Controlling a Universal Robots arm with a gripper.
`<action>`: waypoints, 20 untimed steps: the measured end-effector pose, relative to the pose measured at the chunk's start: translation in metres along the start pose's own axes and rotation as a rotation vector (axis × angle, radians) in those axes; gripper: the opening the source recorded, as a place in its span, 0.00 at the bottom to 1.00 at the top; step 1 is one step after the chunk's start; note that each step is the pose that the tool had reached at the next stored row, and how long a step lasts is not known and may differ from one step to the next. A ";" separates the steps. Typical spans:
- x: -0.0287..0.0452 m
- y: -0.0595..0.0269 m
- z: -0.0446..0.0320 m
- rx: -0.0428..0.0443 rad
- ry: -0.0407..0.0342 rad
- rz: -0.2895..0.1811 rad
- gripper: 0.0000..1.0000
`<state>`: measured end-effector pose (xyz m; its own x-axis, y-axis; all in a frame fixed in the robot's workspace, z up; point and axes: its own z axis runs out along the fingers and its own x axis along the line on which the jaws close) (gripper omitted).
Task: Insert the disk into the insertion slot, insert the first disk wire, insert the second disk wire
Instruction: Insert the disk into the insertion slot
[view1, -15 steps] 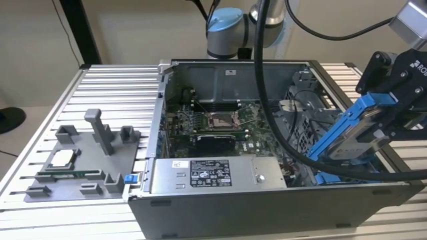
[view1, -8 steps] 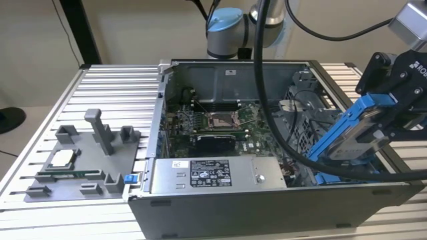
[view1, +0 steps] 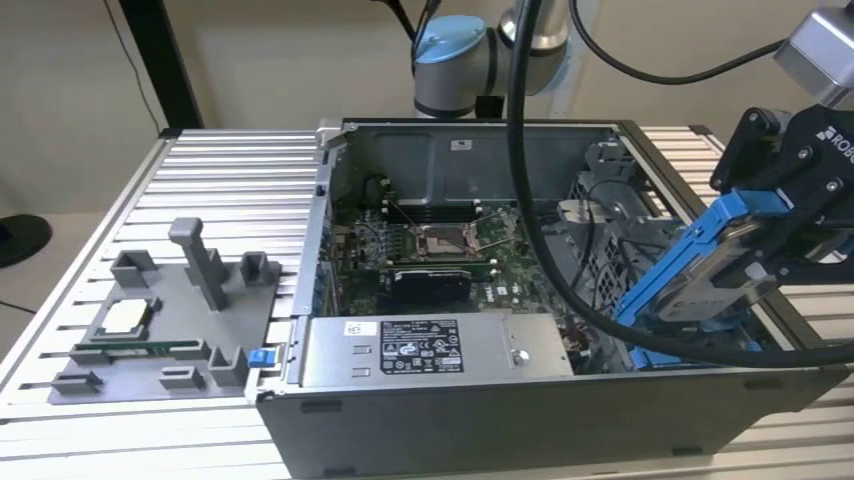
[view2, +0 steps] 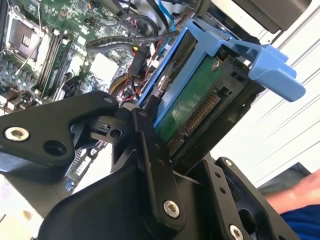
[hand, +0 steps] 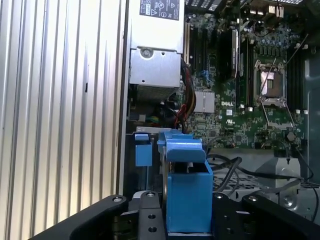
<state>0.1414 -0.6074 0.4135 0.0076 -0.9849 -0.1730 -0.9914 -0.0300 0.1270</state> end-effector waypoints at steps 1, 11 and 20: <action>0.0000 -0.0002 0.0003 0.0010 0.0001 0.000 0.00; 0.0009 -0.0011 0.0056 0.0264 0.0013 -0.005 0.00; 0.0011 -0.0012 0.0065 0.0269 0.0013 -0.005 0.00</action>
<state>0.1418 -0.6073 0.4068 0.0124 -0.9850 -0.1722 -0.9945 -0.0300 0.0999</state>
